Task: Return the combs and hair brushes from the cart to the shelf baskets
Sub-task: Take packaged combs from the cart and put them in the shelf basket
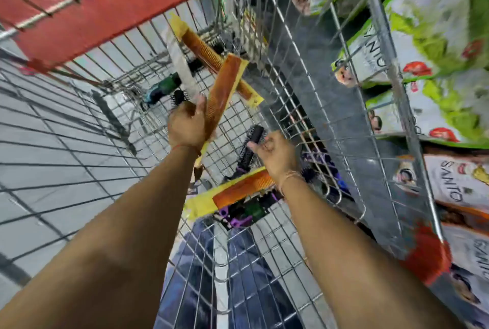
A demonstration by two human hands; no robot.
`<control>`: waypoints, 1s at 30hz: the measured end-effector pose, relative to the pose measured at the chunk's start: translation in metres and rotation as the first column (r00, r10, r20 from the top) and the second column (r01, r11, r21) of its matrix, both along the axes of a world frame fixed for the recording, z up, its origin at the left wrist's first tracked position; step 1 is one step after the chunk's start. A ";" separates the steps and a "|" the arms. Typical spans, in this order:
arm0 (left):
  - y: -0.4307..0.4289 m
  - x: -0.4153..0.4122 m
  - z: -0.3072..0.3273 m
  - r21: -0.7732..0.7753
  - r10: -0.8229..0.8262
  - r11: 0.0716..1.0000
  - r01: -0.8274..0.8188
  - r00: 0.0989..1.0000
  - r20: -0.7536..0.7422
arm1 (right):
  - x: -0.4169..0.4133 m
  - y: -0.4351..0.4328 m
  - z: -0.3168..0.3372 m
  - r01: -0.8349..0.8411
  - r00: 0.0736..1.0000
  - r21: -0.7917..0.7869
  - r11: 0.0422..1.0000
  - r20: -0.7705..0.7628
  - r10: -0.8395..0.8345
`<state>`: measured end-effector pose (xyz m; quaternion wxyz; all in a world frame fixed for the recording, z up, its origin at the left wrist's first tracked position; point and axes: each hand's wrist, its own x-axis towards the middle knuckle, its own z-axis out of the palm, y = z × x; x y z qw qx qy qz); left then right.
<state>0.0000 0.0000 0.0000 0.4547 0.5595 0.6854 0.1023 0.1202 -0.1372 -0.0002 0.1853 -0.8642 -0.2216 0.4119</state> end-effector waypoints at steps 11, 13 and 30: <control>0.000 0.002 -0.016 -0.115 -0.174 0.981 0.157 0.973 -0.150 | 0.016 -0.017 0.003 -0.754 0.640 -0.191 0.629 0.005 0.769; 0.000 -0.003 -0.015 -0.109 -0.087 0.991 0.077 0.992 -0.086 | 0.026 -0.011 0.009 -0.649 0.758 -0.210 0.732 -0.090 0.646; -0.013 -0.017 -0.007 -0.270 0.367 0.907 -0.325 0.922 0.126 | 0.019 -0.011 0.016 0.371 0.895 0.002 0.928 -0.267 -0.358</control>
